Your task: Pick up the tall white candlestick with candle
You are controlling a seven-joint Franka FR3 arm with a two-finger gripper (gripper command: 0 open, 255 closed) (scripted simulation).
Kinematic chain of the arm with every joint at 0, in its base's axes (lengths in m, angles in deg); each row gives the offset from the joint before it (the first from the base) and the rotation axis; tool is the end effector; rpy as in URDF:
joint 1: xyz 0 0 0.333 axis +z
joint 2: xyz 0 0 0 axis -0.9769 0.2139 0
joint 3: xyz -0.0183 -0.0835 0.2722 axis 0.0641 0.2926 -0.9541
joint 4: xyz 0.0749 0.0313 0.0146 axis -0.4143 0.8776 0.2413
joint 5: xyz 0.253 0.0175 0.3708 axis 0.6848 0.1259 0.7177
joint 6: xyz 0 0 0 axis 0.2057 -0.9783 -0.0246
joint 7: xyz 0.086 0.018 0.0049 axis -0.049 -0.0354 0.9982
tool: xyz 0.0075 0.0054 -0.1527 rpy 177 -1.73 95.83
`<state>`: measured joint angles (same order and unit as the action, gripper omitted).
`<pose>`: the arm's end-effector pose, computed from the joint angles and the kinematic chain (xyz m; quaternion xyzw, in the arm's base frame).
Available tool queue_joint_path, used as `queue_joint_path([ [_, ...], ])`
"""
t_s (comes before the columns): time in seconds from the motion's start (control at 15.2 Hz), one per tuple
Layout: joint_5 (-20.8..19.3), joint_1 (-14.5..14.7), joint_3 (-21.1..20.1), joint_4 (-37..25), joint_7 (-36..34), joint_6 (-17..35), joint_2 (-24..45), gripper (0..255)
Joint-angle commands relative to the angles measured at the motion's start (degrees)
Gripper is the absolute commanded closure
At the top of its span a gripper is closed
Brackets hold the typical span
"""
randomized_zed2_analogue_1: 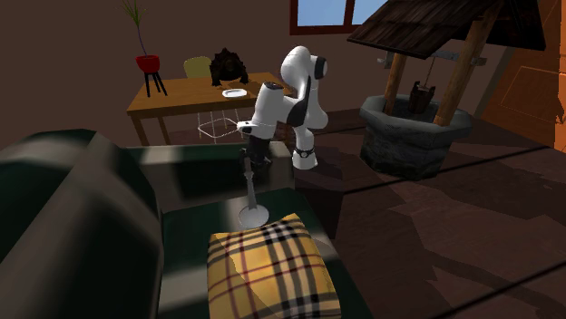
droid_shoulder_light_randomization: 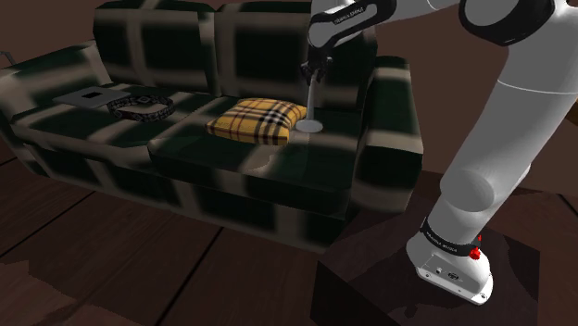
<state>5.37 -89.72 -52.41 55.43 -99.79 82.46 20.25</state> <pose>0.6497 -0.1679 0.4166 0.9632 -0.1919 0.1630 0.0937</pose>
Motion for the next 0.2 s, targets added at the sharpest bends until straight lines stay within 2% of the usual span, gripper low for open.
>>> queue_joint_path([
  [0.0, 0.21, 0.07, -0.08, -1.25, 0.29, -1.59, -0.39, 255],
  [0.13, 0.23, 0.07, -0.08, -1.34, 0.31, -1.70, -0.41, 255],
])
